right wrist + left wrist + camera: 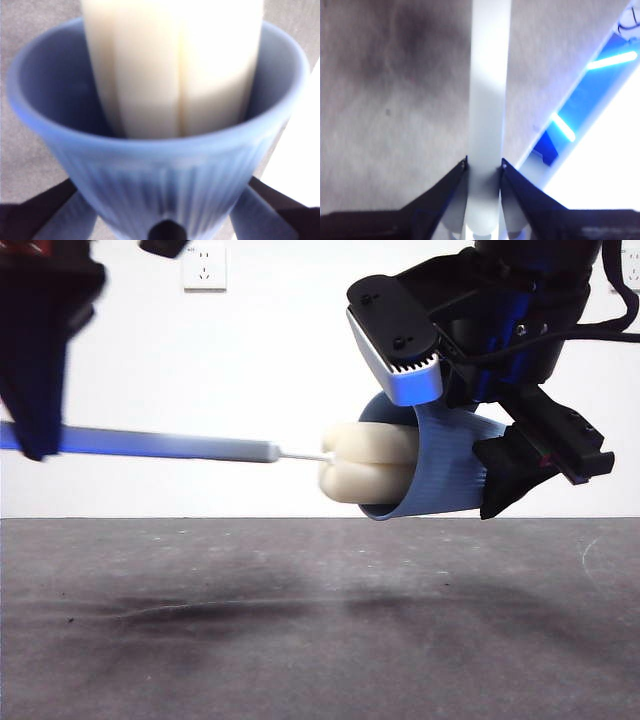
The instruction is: Pick up the cup brush,pick up the cup,insert the brush into the cup,clean the cup,put the cup brush back,put the cup back to the fixed position on the table
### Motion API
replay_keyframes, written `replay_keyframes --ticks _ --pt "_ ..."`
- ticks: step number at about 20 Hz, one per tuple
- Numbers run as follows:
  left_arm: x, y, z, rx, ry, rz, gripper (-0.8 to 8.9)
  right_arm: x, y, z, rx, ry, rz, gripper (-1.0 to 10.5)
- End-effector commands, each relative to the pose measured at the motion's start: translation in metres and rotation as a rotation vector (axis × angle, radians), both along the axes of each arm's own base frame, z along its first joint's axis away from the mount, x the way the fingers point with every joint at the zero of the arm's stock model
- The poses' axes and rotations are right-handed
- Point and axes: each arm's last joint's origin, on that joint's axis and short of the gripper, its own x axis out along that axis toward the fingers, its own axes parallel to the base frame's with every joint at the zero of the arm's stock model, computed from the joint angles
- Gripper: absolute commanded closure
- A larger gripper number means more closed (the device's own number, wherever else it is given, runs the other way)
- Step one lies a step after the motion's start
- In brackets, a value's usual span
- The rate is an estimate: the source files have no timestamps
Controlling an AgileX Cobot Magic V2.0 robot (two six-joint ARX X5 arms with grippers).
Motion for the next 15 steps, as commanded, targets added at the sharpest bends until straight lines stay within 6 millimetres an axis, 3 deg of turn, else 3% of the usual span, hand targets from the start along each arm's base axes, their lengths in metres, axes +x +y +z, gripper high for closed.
replay_keyframes --ticks 1,7,15 --pt "-0.004 0.007 0.005 0.011 0.001 0.04 8.22 0.001 0.001 -0.001 -0.001 0.004 -0.007 9.6" --pt "-0.002 0.002 0.008 -0.081 -0.015 0.027 8.22 0.001 0.001 -0.001 0.001 0.005 -0.006 9.6" --pt "0.018 -0.037 -0.017 -0.151 -0.036 -0.029 8.22 -0.001 0.002 -0.002 0.022 0.021 0.004 9.6"
